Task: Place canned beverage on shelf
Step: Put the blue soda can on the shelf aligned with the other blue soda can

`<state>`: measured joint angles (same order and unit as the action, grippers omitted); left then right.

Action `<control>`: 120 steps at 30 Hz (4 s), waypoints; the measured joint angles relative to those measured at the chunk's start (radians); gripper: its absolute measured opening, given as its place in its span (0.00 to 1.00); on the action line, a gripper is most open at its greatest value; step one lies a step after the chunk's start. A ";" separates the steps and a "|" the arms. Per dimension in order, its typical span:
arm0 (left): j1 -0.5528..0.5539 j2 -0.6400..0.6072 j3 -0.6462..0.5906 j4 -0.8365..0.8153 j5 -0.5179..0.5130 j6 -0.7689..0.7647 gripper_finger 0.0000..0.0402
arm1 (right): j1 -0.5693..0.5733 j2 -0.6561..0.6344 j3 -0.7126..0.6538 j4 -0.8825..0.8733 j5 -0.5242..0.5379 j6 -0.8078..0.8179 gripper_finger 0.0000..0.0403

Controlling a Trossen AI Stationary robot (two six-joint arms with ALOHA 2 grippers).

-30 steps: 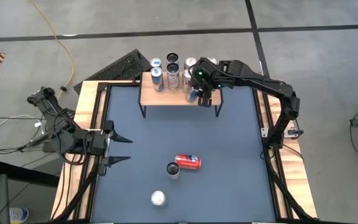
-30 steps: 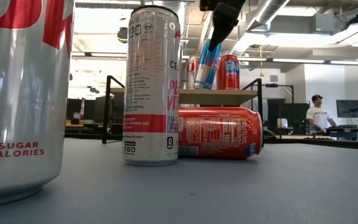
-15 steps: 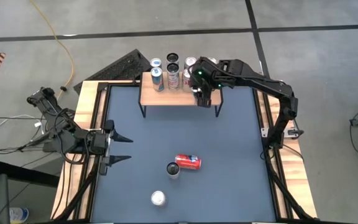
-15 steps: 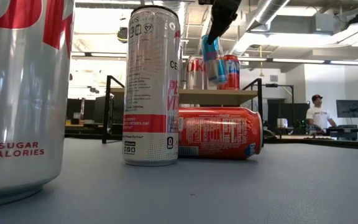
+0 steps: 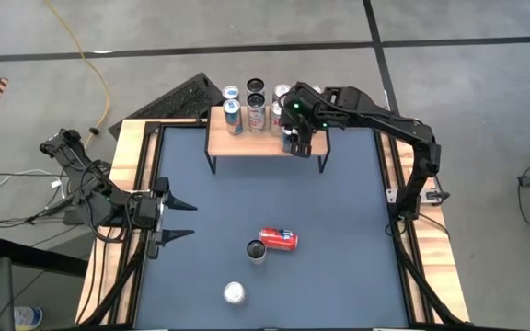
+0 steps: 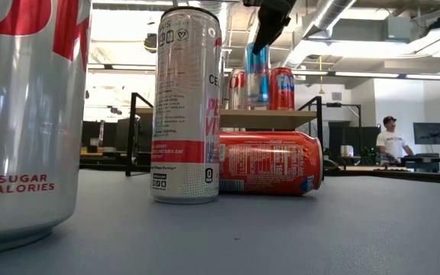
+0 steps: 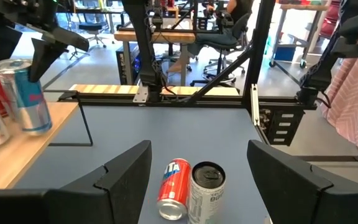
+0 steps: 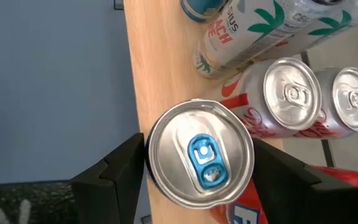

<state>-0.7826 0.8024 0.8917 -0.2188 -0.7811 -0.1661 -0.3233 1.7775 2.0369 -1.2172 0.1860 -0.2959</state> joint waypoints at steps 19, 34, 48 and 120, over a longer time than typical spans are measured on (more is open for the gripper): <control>0.000 0.000 0.000 -0.001 0.000 0.001 0.64 | -0.034 0.024 0.000 0.001 0.000 0.007 0.64; 0.000 0.000 0.000 -0.002 0.000 0.003 0.64 | -0.049 0.015 0.000 -0.019 -0.034 0.010 0.64; 0.000 0.000 0.000 -0.002 0.000 0.022 0.64 | -0.066 0.014 0.000 0.000 -0.057 0.010 0.72; 0.000 0.002 0.000 0.087 0.016 0.129 0.64 | 0.327 -0.910 -1.549 1.261 0.446 0.563 0.72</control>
<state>-0.7830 0.8040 0.8917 -0.1314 -0.7652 -0.0372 0.0032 0.8674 0.4881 0.0436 0.6323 0.2671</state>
